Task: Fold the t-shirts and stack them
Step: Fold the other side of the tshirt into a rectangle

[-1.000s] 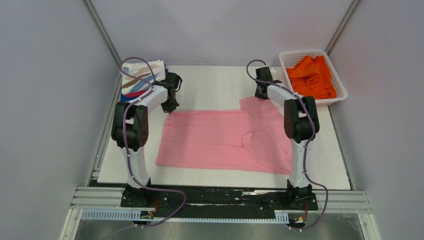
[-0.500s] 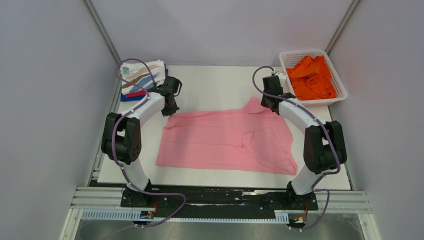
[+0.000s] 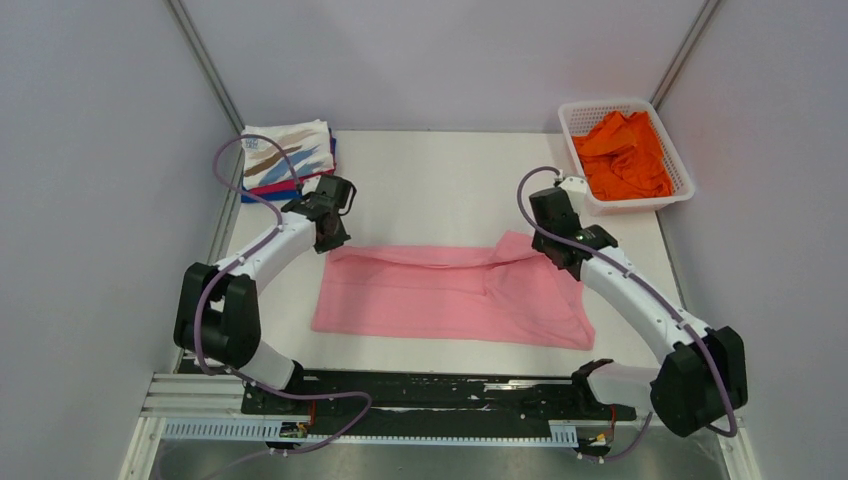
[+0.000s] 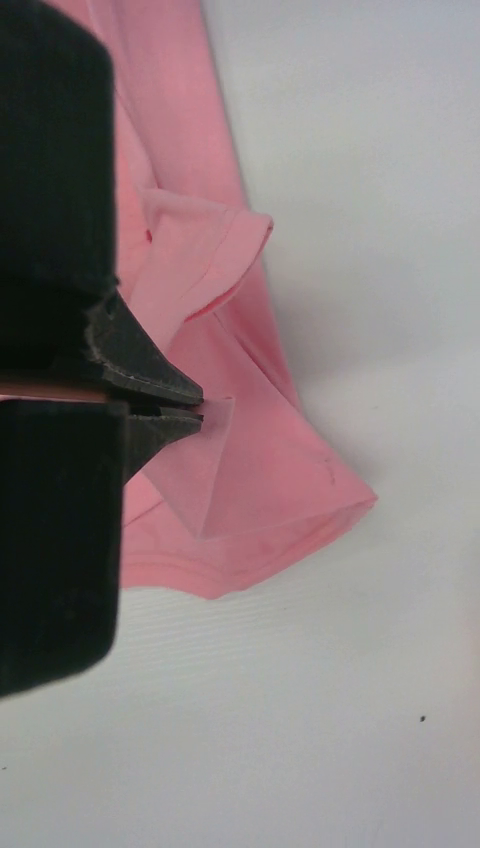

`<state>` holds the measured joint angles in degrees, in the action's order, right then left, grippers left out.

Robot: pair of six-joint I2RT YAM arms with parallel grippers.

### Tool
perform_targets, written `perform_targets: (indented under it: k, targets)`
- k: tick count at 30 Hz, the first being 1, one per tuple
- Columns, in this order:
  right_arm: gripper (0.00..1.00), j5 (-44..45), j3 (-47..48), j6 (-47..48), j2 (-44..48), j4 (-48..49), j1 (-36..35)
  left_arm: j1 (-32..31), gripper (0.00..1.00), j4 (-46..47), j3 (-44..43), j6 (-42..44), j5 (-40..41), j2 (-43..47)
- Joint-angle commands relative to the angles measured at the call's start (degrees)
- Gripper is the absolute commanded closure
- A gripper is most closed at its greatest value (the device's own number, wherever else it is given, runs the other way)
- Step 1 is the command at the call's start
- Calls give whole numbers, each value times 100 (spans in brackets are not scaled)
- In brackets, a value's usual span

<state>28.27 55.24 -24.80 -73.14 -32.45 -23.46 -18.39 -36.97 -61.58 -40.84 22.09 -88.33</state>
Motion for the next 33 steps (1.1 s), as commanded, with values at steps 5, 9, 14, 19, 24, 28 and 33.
perform_targets:
  k: [5,9,14,19,24,28,33]
  targets:
    - [100,118,-525,-1071,1177,-1539,-115,-15,99,221,299,56,216,654]
    - [100,-114,-595,-1028,1392,-1487,-119,-15,98,297,223,217,151,670]
    - [100,-159,-594,-1060,1243,-1493,-116,-15,96,513,-36,604,301,565]
    - [100,-196,-594,-1054,1269,-1501,-121,-15,95,469,-157,645,196,340]
    - [100,-704,-701,-1262,1333,-1577,-182,-15,92,314,290,346,322,359]
    - [98,-1271,-774,-1985,1184,-2375,-460,-43,80,231,815,59,151,666]
    - [66,-1936,-1084,-2615,1102,-3016,-1186,-50,54,-234,1258,-267,391,1380]
